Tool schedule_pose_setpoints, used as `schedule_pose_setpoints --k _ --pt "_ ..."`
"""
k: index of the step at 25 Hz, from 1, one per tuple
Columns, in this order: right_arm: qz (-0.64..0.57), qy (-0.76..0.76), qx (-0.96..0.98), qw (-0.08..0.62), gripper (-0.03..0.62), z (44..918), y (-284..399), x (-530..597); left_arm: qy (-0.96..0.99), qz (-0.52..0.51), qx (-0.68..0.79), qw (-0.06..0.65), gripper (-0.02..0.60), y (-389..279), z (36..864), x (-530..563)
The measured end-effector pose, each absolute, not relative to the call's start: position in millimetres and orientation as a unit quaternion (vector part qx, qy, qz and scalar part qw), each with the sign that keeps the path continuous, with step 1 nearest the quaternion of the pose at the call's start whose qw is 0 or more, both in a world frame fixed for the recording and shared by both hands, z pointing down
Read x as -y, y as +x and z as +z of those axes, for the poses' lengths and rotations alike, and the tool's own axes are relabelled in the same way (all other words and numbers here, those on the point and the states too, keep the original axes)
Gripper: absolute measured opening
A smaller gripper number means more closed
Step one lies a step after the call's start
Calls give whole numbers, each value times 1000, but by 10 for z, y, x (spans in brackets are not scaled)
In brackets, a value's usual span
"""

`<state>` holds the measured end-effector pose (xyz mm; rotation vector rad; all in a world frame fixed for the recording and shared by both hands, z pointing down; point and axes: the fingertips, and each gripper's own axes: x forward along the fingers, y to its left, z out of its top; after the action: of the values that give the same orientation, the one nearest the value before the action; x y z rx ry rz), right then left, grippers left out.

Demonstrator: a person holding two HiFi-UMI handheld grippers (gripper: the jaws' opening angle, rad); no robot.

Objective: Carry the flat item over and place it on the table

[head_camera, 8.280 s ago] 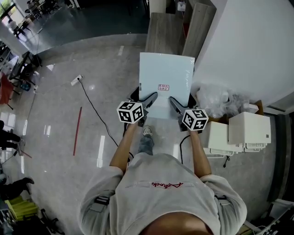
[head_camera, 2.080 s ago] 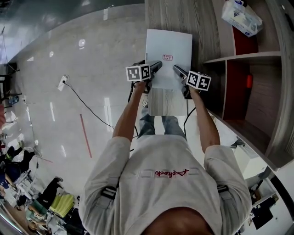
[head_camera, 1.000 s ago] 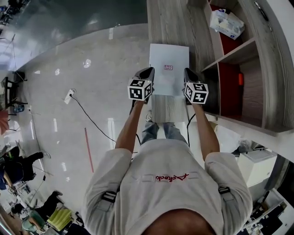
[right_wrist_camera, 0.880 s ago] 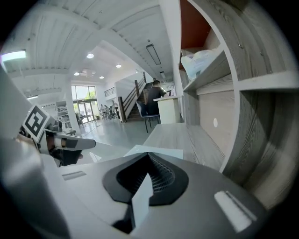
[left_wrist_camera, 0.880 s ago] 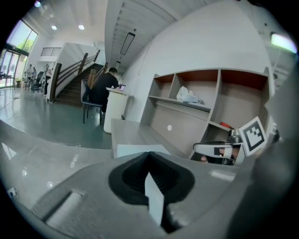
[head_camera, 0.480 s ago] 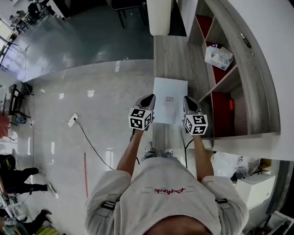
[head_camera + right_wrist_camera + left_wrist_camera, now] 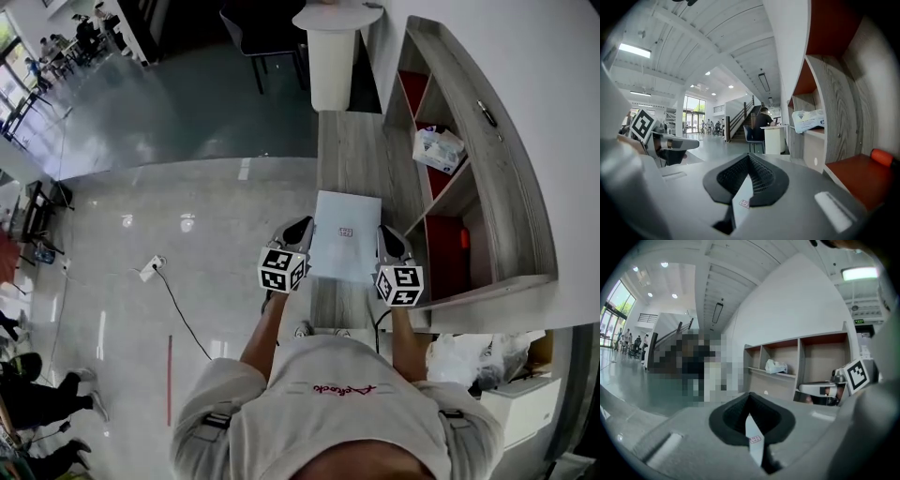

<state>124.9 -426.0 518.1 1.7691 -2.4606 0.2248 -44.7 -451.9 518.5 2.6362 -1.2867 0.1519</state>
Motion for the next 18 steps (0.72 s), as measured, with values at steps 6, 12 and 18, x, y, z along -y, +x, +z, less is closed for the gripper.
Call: schedule_pose_setpoints --k 6,12,18 --pt "71 581 810 41 3 5086 1254 4292 890 35 445 91 0 -532 5034 4585" --pt "75 586 806 39 3 5073 1264 4276 888 27 450 96 0 -583 5022 4620" --pt "73 587 805 35 3 5069 1246 4302 889 27 446 102 0 -570 5055 4597"
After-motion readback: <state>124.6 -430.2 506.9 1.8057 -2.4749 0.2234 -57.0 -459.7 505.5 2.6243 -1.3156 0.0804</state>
